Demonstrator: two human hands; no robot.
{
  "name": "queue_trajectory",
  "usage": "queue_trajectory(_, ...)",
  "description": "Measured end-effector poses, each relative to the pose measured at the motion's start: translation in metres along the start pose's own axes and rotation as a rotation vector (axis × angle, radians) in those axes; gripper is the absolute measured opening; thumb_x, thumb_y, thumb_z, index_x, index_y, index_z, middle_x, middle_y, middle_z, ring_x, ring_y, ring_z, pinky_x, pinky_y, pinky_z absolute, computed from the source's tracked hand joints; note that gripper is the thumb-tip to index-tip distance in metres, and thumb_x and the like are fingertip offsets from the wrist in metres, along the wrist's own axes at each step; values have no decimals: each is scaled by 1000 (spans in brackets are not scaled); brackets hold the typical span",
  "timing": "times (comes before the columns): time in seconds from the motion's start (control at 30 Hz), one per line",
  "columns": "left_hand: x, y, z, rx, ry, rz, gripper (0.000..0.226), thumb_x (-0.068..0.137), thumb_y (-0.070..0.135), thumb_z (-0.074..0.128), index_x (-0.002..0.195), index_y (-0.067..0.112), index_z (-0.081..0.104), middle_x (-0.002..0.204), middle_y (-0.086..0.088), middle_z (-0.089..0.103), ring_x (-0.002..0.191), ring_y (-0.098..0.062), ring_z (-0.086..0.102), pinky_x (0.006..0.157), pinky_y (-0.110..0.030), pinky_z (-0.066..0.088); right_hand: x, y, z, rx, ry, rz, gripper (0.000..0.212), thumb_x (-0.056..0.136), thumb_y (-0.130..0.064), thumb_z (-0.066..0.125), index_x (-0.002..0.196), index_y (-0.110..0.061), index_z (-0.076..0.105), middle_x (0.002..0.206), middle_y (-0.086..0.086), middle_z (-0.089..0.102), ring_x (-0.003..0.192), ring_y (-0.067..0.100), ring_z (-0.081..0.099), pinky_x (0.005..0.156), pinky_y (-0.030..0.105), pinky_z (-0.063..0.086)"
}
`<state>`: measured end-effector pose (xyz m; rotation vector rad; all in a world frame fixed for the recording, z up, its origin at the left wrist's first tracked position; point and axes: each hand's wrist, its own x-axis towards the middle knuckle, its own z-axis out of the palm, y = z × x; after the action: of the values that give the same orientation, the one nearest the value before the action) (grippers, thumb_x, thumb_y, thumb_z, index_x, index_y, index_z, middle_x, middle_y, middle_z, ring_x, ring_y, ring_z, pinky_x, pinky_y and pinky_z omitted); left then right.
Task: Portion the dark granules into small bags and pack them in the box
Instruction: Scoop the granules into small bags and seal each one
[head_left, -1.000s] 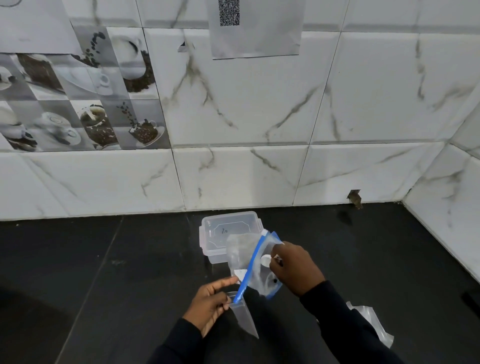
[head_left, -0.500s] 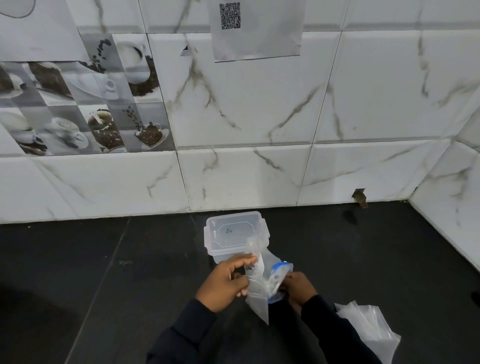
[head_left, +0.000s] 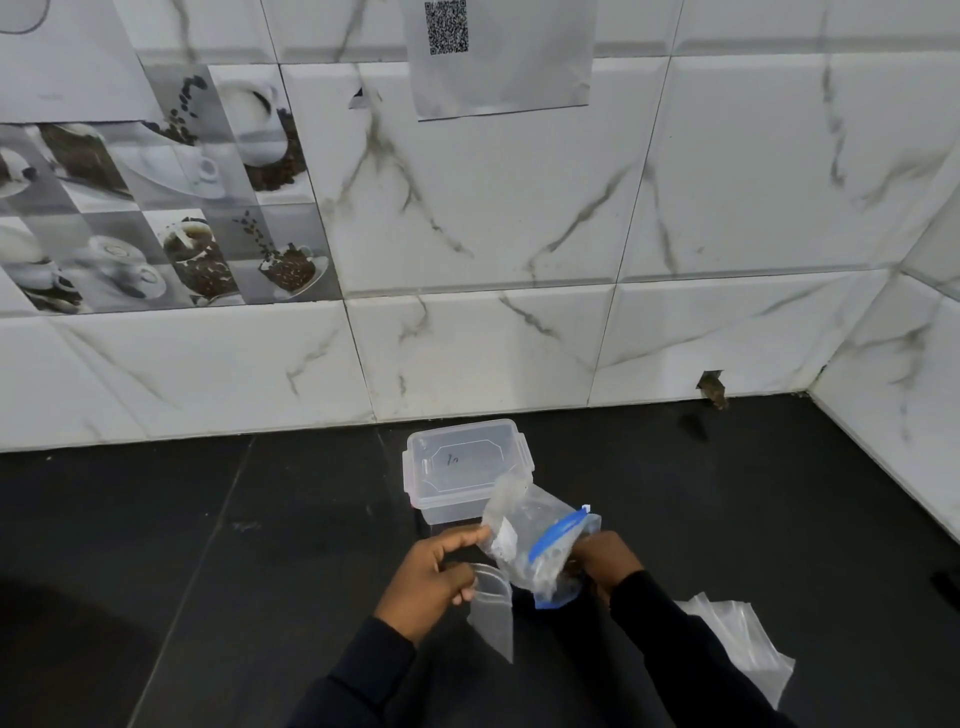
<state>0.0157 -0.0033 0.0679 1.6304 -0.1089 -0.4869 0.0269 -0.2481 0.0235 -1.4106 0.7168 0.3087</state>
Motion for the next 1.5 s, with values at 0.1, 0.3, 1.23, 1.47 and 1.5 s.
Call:
queue_trajectory(0.1,0,6,14,66,-46,82,55,85,-14,53,128,17,65,130,5,65,57,-6,56,56,-19,48,2,7,2,25,-11,47,15,81,9,55,91,13,65,72,23,66,64,32,63,65,41,51)
queue_trajectory(0.3,7,-4,14,217,-36,71,52,84,-8,58,128,20,64,132,10,60,63,1,60,65,-15,50,-9,6,4,65,-106,105,16,82,7,62,95,8,70,79,22,70,61,28,68,55,37,57)
queue_trajectory(1.23,-3,1,4,281,138,20,25,80,-3,71,80,21,81,87,2,77,74,-11,70,72,-27,58,-44,-57,-60,54,63,-62,15,79,-1,66,89,7,74,80,11,70,66,13,54,56,23,36)
queue_trajectory(1.47,11,90,16,291,98,55,24,81,-4,64,92,12,79,74,5,75,61,-6,67,63,-16,54,-115,-124,-10,-136,-21,-657,7,77,-2,75,71,-6,78,104,4,73,82,7,63,69,15,45)
queue_trajectory(1.5,12,100,17,294,96,64,24,80,-2,64,91,14,79,74,2,76,61,-7,68,67,-19,56,-123,-127,-5,-206,7,-747,9,77,-3,76,70,-10,78,105,-3,72,86,3,64,69,10,44)
